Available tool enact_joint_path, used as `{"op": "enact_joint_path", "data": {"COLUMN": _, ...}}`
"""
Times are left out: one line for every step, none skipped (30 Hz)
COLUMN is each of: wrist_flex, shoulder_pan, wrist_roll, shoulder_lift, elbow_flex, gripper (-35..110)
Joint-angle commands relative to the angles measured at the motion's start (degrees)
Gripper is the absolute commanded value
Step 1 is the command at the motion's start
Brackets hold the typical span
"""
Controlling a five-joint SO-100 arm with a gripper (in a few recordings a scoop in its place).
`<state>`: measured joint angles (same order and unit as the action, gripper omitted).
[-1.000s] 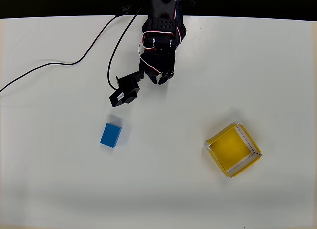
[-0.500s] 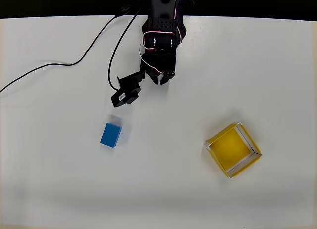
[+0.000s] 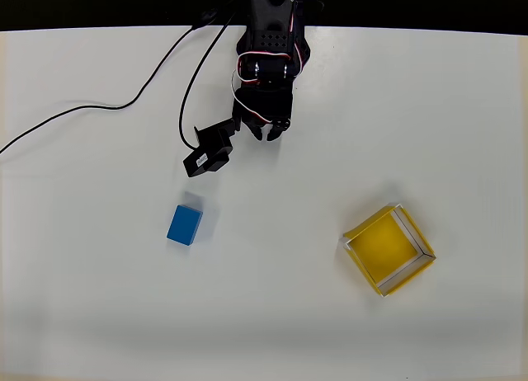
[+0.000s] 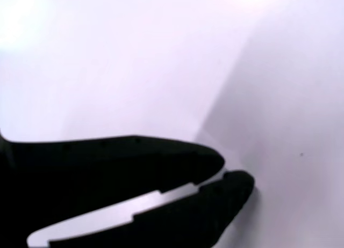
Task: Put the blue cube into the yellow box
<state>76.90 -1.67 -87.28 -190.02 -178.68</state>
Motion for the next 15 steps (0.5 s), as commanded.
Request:
{"op": "enact_joint_path", "data": {"wrist_flex": 0.4, "shoulder_pan": -1.1, "wrist_roll": -0.5, "shoulder_lift": -1.7, "elbow_flex": -1.5, "gripper": 5}}
{"op": "enact_joint_path", "data": {"wrist_flex": 0.4, "shoulder_pan": -1.0, "wrist_roll": -0.5, "shoulder_lift": -1.6, "elbow_flex": -1.5, "gripper": 5}}
{"op": "enact_joint_path", "data": {"wrist_flex": 0.4, "shoulder_pan": -1.1, "wrist_roll": -0.5, "shoulder_lift": -1.6, "elbow_flex": -1.5, "gripper": 5}}
{"op": "enact_joint_path", "data": {"wrist_flex": 0.4, "shoulder_pan": -1.1, "wrist_roll": -0.5, "shoulder_lift": -1.6, "elbow_flex": -1.5, "gripper": 3}}
{"op": "enact_joint_path", "data": {"wrist_flex": 0.4, "shoulder_pan": -1.1, "wrist_roll": -0.5, "shoulder_lift": -1.7, "elbow_flex": -1.5, "gripper": 0}}
{"op": "enact_joint_path", "data": {"wrist_flex": 0.4, "shoulder_pan": -1.1, "wrist_roll": -0.5, "shoulder_lift": -1.7, "elbow_flex": -1.5, "gripper": 0}}
{"op": "enact_joint_path", "data": {"wrist_flex": 0.4, "shoulder_pan": -1.2, "wrist_roll": -0.6, "shoulder_lift": -1.7, "elbow_flex": -1.5, "gripper": 0}}
{"op": "enact_joint_path", "data": {"wrist_flex": 0.4, "shoulder_pan": -1.4, "wrist_roll": -0.6, "shoulder_lift": -1.7, "elbow_flex": -1.5, "gripper": 0}}
{"op": "enact_joint_path", "data": {"wrist_flex": 0.4, "shoulder_pan": -1.6, "wrist_roll": -0.6, "shoulder_lift": -1.7, "elbow_flex": -1.5, "gripper": 0}}
{"op": "enact_joint_path", "data": {"wrist_flex": 0.4, "shoulder_pan": -1.8, "wrist_roll": -0.5, "shoulder_lift": -1.7, "elbow_flex": -1.5, "gripper": 0}}
{"op": "enact_joint_path", "data": {"wrist_flex": 0.4, "shoulder_pan": -1.8, "wrist_roll": -0.5, "shoulder_lift": -1.7, "elbow_flex": -1.5, "gripper": 0}}
{"op": "enact_joint_path", "data": {"wrist_flex": 0.4, "shoulder_pan": -1.8, "wrist_roll": -0.5, "shoulder_lift": -1.7, "elbow_flex": -1.5, "gripper": 0}}
{"op": "enact_joint_path", "data": {"wrist_flex": 0.4, "shoulder_pan": -1.9, "wrist_roll": -0.4, "shoulder_lift": -1.7, "elbow_flex": -1.5, "gripper": 0}}
{"op": "enact_joint_path", "data": {"wrist_flex": 0.4, "shoulder_pan": -1.9, "wrist_roll": -0.4, "shoulder_lift": -1.7, "elbow_flex": -1.5, "gripper": 0}}
{"op": "enact_joint_path", "data": {"wrist_flex": 0.5, "shoulder_pan": -2.0, "wrist_roll": -0.9, "shoulder_lift": -1.7, "elbow_flex": -1.5, "gripper": 0}}
